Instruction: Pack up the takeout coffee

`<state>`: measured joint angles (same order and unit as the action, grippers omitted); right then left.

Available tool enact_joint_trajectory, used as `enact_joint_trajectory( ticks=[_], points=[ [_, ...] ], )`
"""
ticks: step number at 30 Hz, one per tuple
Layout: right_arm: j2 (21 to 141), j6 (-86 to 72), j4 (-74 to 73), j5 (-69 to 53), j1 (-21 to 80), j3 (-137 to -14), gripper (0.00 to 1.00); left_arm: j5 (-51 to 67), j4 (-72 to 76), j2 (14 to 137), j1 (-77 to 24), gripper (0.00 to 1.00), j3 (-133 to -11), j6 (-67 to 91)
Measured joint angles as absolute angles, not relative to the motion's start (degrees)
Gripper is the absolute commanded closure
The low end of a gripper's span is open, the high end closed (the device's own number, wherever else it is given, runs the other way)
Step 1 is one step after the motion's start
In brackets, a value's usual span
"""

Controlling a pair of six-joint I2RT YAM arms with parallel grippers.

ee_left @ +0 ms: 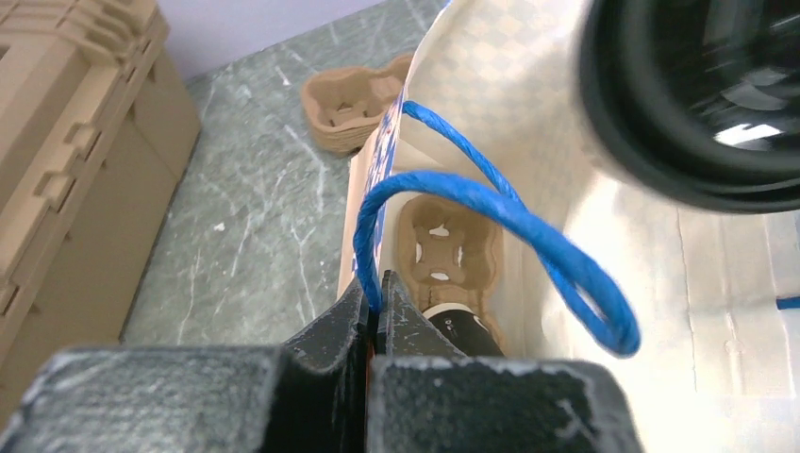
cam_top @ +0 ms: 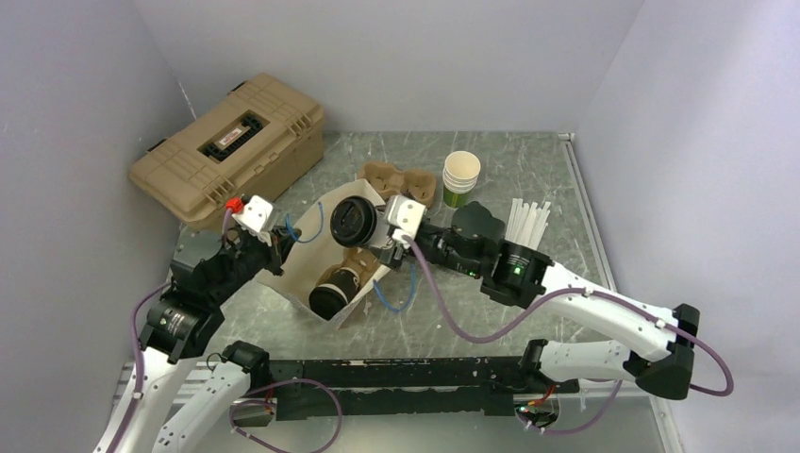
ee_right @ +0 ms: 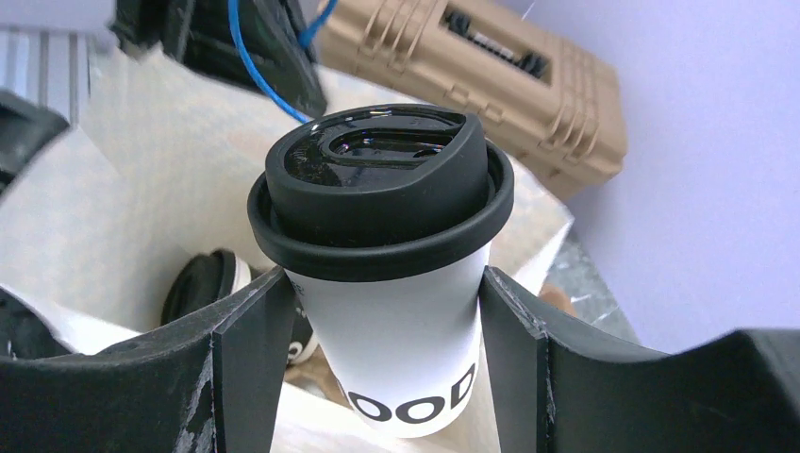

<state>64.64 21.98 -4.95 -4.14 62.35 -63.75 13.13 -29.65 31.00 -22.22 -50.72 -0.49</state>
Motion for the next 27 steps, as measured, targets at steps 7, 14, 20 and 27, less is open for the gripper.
enact_joint_trajectory(
  ticks=[7,14,20,27],
  points=[
    [59.92,18.63,4.89,-2.76,62.35,-61.71,0.56,7.33,-29.80,32.95,-22.22,1.00,-50.72,3.77],
    [54.98,16.32,11.18,2.61,62.35,-60.88,0.56,2.63,-31.35,33.69,-22.22,1.00,-50.92,4.34],
    [45.60,12.73,14.11,8.51,62.35,-52.77,0.56,-2.92,-33.93,31.79,-22.22,1.00,-51.03,5.41],
    [37.47,4.43,14.63,14.00,62.35,-39.27,0.57,-9.85,-35.59,28.42,-22.22,1.00,-50.65,8.95]
  ],
)
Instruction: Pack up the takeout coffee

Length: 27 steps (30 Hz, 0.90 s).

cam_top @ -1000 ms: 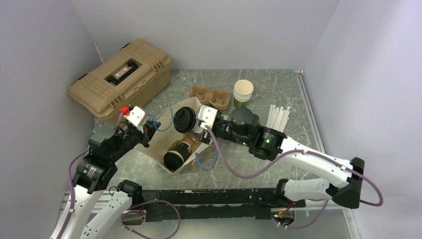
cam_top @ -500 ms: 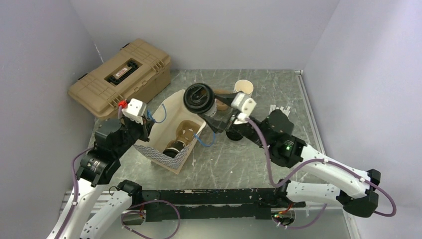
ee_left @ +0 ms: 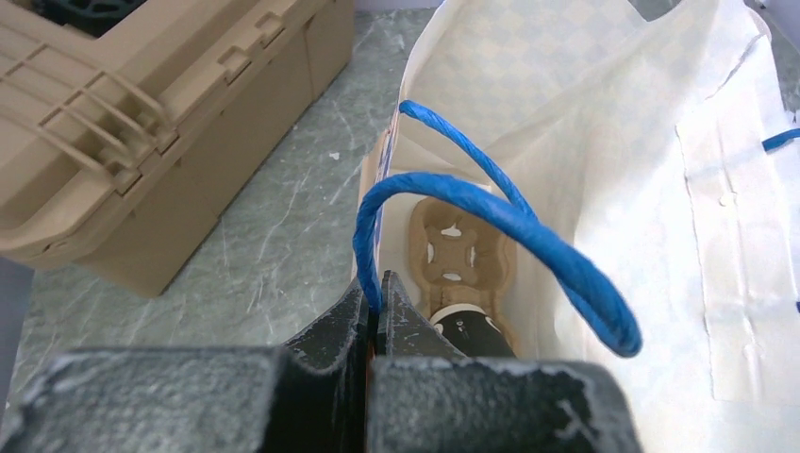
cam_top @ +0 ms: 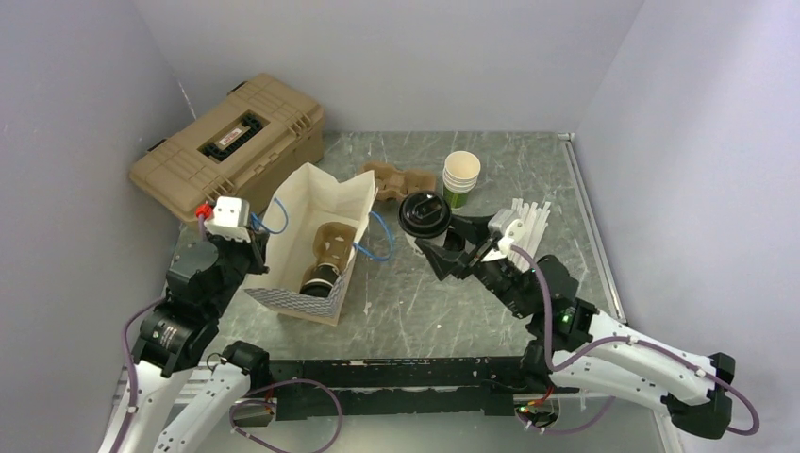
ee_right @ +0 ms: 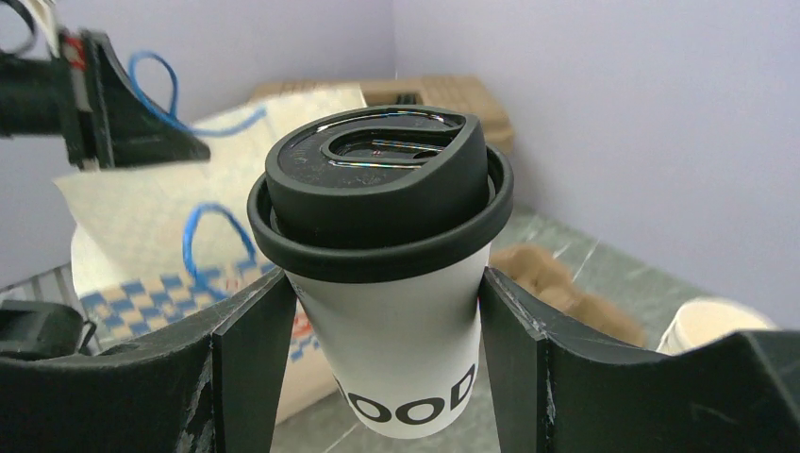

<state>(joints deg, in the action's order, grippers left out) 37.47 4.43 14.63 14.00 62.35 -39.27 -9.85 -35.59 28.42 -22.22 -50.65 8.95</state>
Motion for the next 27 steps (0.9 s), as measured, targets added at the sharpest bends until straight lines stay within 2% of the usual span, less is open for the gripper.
enact_joint_trajectory(
  ticks=[6,15,27],
  points=[
    [36.40,-4.32,18.17,16.12,62.35,-25.87,0.57,-13.19,-35.35,26.20,-22.22,1.00,-48.21,10.81],
    [44.40,-12.25,34.50,18.02,62.35,-8.93,0.53,-13.39,-34.94,25.82,-22.22,1.00,-46.61,11.31],
    [68.49,-12.16,65.04,19.20,62.33,-5.39,0.50,-12.99,-34.70,25.58,-22.22,1.00,-46.57,11.29]
  ],
)
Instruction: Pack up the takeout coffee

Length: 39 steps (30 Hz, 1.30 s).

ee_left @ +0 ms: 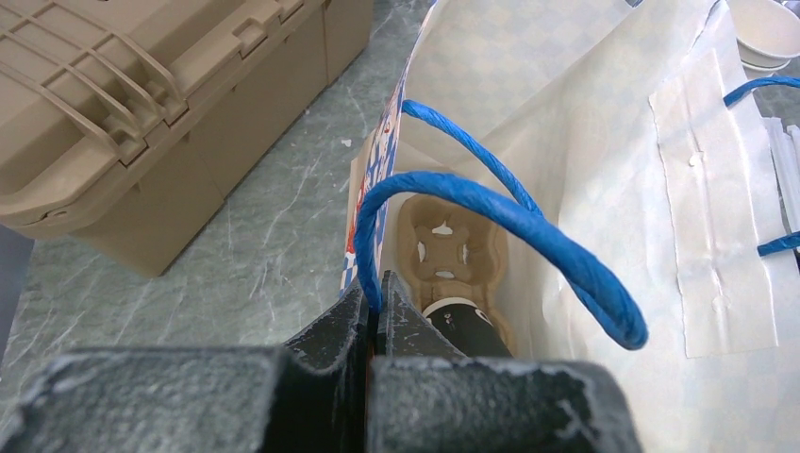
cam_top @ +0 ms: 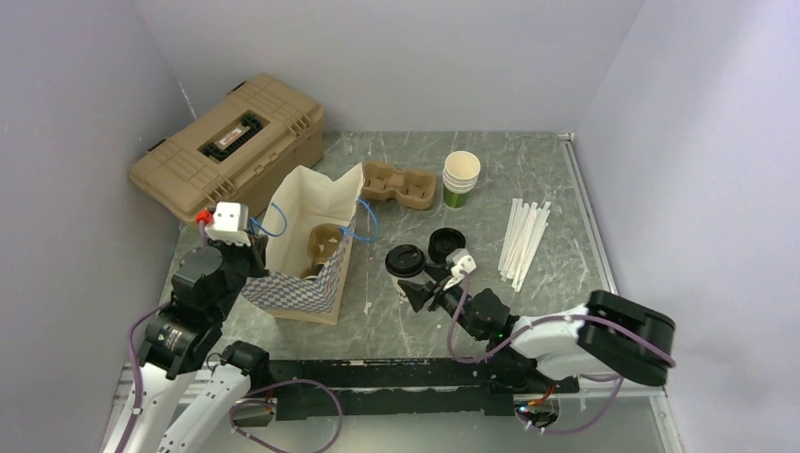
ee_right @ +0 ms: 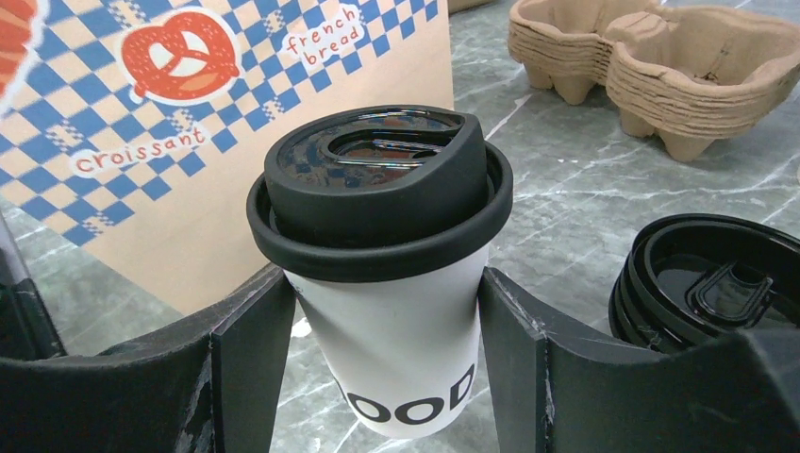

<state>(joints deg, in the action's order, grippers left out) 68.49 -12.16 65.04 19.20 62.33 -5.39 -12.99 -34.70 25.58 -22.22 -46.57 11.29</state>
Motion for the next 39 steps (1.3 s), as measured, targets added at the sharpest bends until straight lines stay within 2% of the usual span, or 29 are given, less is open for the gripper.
enact_joint_trajectory(
  ticks=[8,14,28,39],
  points=[
    [87.11,-9.78,81.60,18.98,62.33,-4.89,0.49,-12.75,-34.57,25.32,-22.22,1.00,-46.50,11.22],
    [91.26,-9.15,86.13,18.98,62.33,-4.75,0.49,-12.47,-34.52,25.28,-22.22,1.00,-46.50,11.05],
    [89.80,-8.99,87.22,18.96,62.78,-2.26,0.49,-10.41,-33.87,25.34,-20.78,1.00,-46.44,10.61],
    [77.58,-8.99,81.32,18.96,63.48,-1.32,0.49,-8.84,-33.69,25.34,-19.38,1.00,-46.19,10.61]
  ],
)
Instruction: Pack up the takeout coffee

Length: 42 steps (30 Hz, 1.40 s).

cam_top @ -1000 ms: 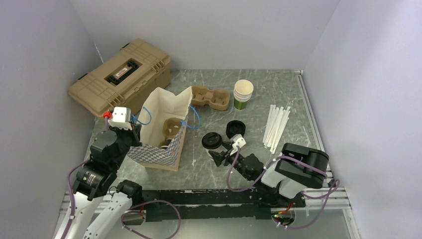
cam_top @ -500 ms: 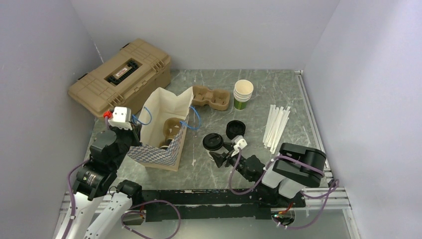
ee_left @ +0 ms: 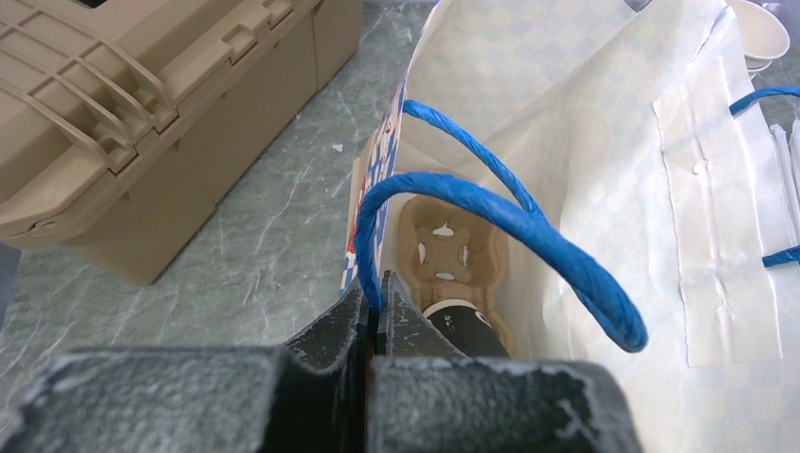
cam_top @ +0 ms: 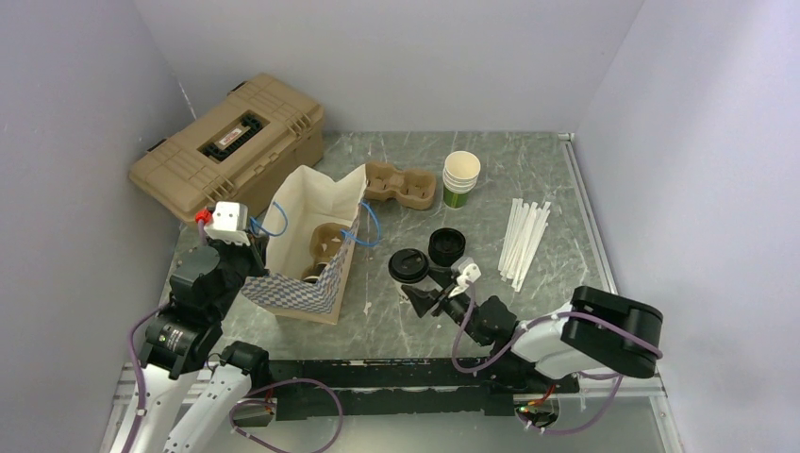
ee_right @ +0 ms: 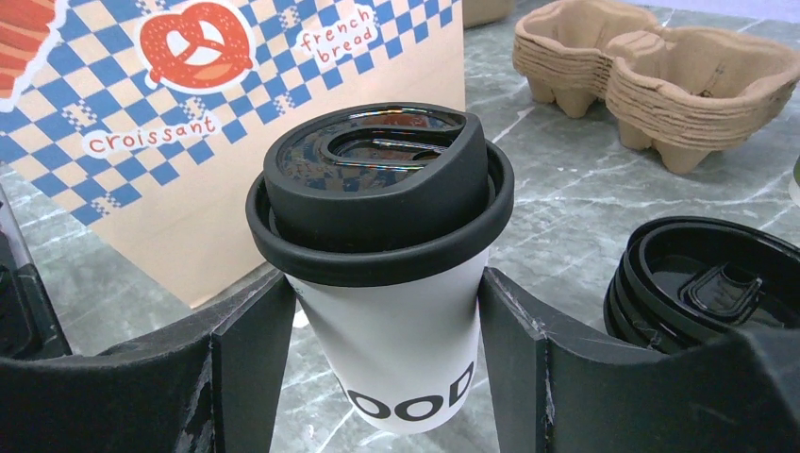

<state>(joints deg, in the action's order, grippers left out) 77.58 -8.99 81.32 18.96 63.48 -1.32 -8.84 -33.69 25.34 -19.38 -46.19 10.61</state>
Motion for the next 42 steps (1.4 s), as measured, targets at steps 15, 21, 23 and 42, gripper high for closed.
enact_joint_trajectory(
  ticks=[15,21,23,42],
  points=[
    [88.31,-8.86,86.48,19.00,64.31,-1.23,0.49,-8.21,-33.69,25.34,-18.81,1.00,-46.19,10.61],
    [90.28,-8.51,88.14,19.25,66.37,-1.21,0.49,-8.19,-33.69,25.34,-18.76,1.00,-46.19,10.61],
    [90.19,-8.51,87.99,19.22,67.59,-1.06,0.49,-8.16,-33.69,25.34,-18.70,1.00,-46.19,10.61],
    [80.12,-8.56,75.53,19.00,71.37,-0.67,0.49,-6.92,-33.67,25.39,-17.65,1.00,-46.19,10.61]
  ],
)
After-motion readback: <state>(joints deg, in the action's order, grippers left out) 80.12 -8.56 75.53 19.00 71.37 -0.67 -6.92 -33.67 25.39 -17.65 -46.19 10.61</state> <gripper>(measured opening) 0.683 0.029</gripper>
